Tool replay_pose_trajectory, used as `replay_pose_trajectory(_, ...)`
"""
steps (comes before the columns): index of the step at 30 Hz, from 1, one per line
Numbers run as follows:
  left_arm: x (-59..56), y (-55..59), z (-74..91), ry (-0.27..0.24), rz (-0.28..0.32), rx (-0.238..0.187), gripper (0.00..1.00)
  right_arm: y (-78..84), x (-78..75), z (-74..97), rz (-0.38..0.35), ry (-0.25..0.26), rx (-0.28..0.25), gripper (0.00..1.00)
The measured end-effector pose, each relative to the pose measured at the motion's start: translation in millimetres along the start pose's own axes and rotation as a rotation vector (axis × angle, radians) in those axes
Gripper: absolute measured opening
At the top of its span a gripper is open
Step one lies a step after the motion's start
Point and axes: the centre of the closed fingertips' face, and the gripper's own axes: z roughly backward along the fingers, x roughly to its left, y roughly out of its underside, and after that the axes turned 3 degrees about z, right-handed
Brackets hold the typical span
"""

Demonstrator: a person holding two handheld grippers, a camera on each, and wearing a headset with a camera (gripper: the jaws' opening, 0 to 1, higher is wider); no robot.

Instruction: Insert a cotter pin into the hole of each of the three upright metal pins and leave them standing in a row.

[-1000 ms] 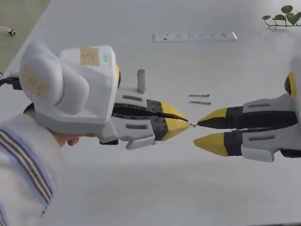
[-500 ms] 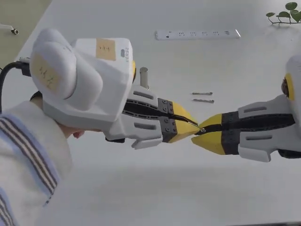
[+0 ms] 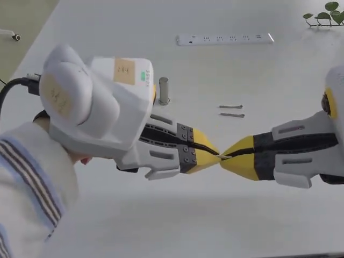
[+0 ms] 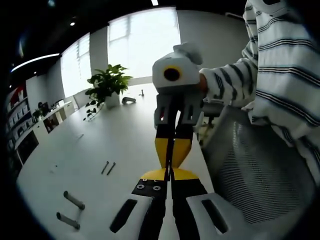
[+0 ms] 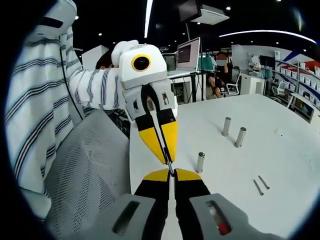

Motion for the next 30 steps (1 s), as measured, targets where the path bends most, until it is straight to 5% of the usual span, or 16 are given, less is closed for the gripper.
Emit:
replay_pose_trajectory(8,2.8,9.6,-0.9,-0.011,0.023,0.023,0.00,1.5,0.9,-2.0,0.007,-0.011,0.014,0.00)
replay_pose_trajectory(13,14.6,16.2,3.0,-0.071,0.026,0.030,0.03,1.6,-2.6,-2.9,0.004,-0.003,0.020,0.00)
replay_pose_trajectory(19,35.8,26.4,12.5,-0.170,0.028,0.059,0.25,4.1,-11.7,-3.6,0.010,0.015,0.036,0.00)
replay_pose_trajectory(24,51.6,37.2,19.6,-0.234,0.036,0.095,0.28,9.8,-20.0,-8.5,0.013,0.028,0.068,0.00)
replay_pose_trajectory(30,59.3,46.6,21.3,-0.250,0.074,0.108,0.28,16.3,-28.5,-13.4,0.022,0.033,0.106,0.00)
